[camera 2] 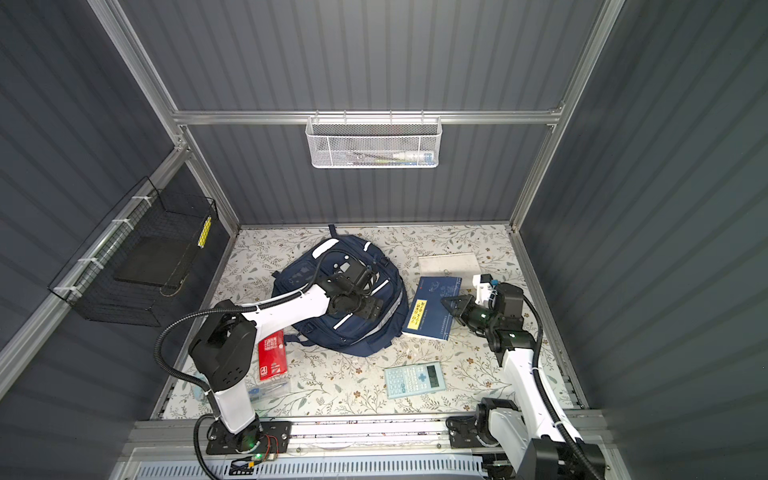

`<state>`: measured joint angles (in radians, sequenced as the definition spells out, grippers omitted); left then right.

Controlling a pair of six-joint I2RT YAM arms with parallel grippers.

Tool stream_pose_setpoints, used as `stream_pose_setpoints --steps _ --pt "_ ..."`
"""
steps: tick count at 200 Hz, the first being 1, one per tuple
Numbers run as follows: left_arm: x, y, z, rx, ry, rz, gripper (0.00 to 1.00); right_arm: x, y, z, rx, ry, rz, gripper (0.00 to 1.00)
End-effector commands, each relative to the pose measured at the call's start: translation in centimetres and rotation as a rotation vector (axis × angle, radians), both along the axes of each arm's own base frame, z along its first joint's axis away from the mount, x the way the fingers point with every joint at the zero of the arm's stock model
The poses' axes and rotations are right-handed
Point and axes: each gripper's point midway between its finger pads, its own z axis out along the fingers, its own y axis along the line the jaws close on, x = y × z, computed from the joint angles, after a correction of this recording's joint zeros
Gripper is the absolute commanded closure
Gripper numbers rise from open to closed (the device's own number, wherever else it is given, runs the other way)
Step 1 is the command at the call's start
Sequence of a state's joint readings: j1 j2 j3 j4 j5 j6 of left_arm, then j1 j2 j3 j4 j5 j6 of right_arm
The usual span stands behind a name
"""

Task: Pack the student bag
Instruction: 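Lift the blue book with the right gripper while the left gripper holds the backpack opening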

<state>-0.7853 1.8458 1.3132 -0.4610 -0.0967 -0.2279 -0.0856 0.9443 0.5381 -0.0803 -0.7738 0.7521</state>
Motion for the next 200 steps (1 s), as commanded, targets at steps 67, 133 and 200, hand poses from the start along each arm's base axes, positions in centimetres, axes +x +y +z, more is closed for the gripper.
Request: stream_pose_setpoints --steps 67,133,200 --pt "2.0 0.0 5.6 -0.057 -0.036 -0.005 1.00 1.3 3.5 0.8 0.042 -0.067 0.066 1.00" --pt "3.3 0.4 18.7 -0.358 -0.071 -0.014 1.00 3.3 10.5 0.4 0.094 -0.089 0.184 1.00" --pt "3.6 0.2 22.5 -0.459 -0.103 -0.017 1.00 11.7 21.5 0.1 0.126 -0.144 0.282 1.00"
